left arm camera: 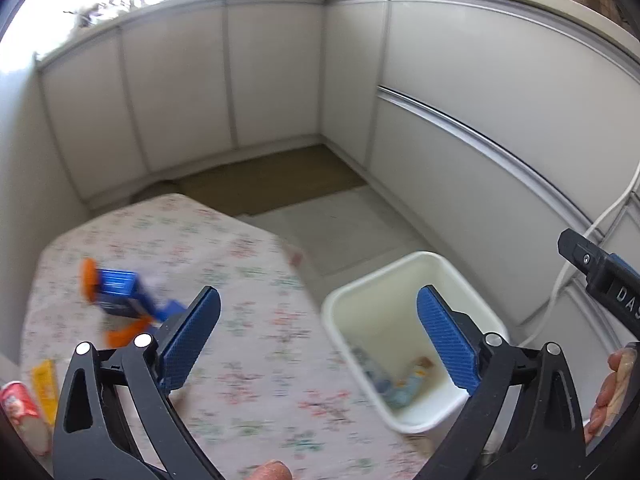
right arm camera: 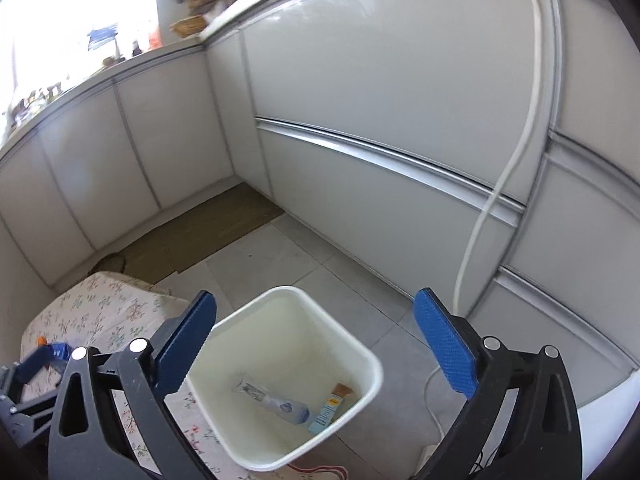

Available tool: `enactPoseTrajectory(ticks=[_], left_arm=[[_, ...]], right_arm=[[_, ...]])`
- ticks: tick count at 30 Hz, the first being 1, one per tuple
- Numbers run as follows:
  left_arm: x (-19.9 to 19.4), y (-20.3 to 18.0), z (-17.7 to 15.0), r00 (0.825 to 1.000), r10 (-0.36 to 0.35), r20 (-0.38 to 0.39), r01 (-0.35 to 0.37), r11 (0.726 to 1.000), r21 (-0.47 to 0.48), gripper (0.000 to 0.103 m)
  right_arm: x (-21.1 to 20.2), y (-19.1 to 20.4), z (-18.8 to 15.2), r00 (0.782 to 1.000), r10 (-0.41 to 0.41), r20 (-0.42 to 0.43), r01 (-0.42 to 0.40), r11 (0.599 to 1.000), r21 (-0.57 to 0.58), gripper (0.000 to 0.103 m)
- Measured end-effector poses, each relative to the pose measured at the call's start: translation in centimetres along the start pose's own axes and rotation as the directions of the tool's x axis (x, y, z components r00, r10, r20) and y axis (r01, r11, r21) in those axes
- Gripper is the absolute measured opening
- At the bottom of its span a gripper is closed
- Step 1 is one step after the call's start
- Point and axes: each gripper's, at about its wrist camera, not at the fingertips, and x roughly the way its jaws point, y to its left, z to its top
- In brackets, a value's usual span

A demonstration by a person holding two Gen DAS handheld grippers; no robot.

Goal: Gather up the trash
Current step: 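Move the milk carton over the white bin and open the left gripper, then reach the left gripper to the yellow snack packet and grasp it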

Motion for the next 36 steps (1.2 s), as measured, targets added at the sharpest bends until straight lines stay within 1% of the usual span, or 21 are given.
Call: enactPoseTrajectory(ticks=[3, 6, 7, 9, 12, 15, 20, 24, 30, 33, 36], left_arm=[[-0.8, 2.5, -0.2, 0.997, 0.075, 0.011, -0.075, 0.997, -0.007, 0.096], [-1.6, 5.1, -0.5, 0.993, 0.119, 0.011, -0.118, 0.993, -0.031, 0.096], [-1.9, 6.4, -0.7, 0.991, 0.135, 0.013, -0.135, 0.99, -0.052, 0.096], [-2.3, 8.3, -1.2, 0.989, 0.149, 0.015, -0.148, 0.986, -0.079, 0.096], [-2.6, 11.6, -2.2, 0.982, 0.191, 0.012, -0.188, 0.974, -0.126, 0.096], [-2.9, 13.6, -2.7, 0.978, 0.209, -0.015, -0.209, 0.967, -0.144, 0.096], [-3.6, 17.3, -3.2, 0.97, 0.241, -0.032, -0.242, 0.947, -0.209, 0.096], [-3.2, 19.9, -4.2, 0.961, 0.261, -0.088, -0.275, 0.927, -0.257, 0.096], [-2.4, 23.5, -5.8, 0.941, 0.293, -0.169, -0.333, 0.892, -0.305, 0.096], [-1.9, 25.7, -6.7, 0.932, 0.291, -0.218, -0.351, 0.877, -0.329, 0.096], [-1.1, 28.1, -7.6, 0.919, 0.281, -0.278, -0.37, 0.858, -0.356, 0.096]], right_arm=[[-0.6, 3.2, -0.7, 1.0, 0.013, 0.024, -0.012, 0.997, -0.075, 0.096], [-1.7, 6.5, -1.6, 0.998, 0.034, 0.058, -0.026, 0.989, -0.146, 0.096], [-2.0, 7.4, -1.8, 0.997, 0.042, 0.066, -0.031, 0.986, -0.163, 0.096], [-2.5, 9.7, -2.4, 0.995, 0.066, 0.078, -0.049, 0.978, -0.202, 0.096], [-2.9, 12.6, -3.1, 0.992, 0.093, 0.083, -0.07, 0.966, -0.247, 0.096], [-3.2, 15.8, -4.0, 0.99, 0.118, 0.074, -0.09, 0.949, -0.301, 0.096], [-3.5, 20.0, -5.4, 0.985, 0.163, 0.059, -0.13, 0.92, -0.37, 0.096], [-3.5, 22.6, -6.3, 0.98, 0.197, 0.028, -0.169, 0.899, -0.403, 0.096], [-3.7, 25.5, -7.8, 0.971, 0.24, -0.015, -0.222, 0.87, -0.44, 0.096], [-3.6, 26.8, -8.5, 0.966, 0.254, -0.038, -0.243, 0.855, -0.458, 0.096], [-3.2, 27.7, -9.0, 0.963, 0.259, -0.071, -0.262, 0.846, -0.465, 0.096]])
